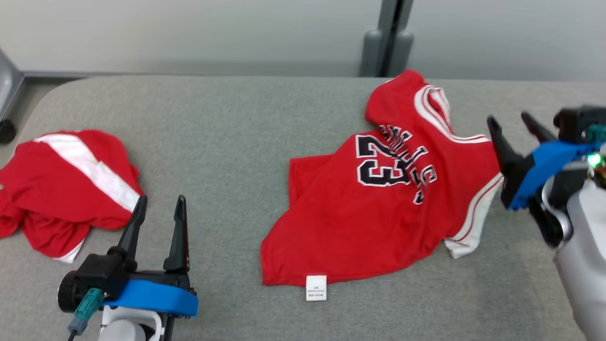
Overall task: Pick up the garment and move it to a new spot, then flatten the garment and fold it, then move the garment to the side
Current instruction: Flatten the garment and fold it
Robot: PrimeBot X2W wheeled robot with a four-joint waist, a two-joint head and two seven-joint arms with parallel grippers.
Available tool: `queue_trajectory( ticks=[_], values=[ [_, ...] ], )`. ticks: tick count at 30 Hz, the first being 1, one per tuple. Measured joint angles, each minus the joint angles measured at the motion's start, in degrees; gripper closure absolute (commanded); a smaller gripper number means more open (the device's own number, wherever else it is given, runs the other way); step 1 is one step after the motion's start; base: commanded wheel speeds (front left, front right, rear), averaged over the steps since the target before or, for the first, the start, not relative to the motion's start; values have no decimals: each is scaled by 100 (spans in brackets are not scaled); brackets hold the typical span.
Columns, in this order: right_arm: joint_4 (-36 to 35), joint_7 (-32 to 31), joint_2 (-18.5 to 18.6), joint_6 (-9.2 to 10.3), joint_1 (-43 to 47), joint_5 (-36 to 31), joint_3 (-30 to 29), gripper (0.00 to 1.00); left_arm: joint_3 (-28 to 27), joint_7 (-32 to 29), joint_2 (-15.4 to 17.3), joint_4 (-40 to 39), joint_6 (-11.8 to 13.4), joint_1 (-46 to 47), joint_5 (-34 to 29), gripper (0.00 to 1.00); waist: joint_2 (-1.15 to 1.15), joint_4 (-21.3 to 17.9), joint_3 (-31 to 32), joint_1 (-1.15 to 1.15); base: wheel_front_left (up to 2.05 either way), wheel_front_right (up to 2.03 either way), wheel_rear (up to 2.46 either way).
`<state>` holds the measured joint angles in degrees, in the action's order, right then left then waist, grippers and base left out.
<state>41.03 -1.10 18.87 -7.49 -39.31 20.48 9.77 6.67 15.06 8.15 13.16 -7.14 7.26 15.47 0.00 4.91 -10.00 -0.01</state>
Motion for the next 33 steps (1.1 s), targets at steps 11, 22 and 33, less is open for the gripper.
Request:
queue_trajectory(
  ticks=[11,22,33],
  values=[
    [-319,-926,-120,0,984,428,-608,0,69,0,77,-89,1,-34,-43,0,0,-369,-15,0,0,0,0],
    [456,-1057,-175,0,34,48,-1324,0,410,0,134,-170,0,403,-57,0,0,114,-725,1,0,0,0],
    [490,-984,-77,0,-132,-334,-976,100,509,0,208,-46,-7,455,-16,0,0,238,-780,1,0,0,0]
  ],
)
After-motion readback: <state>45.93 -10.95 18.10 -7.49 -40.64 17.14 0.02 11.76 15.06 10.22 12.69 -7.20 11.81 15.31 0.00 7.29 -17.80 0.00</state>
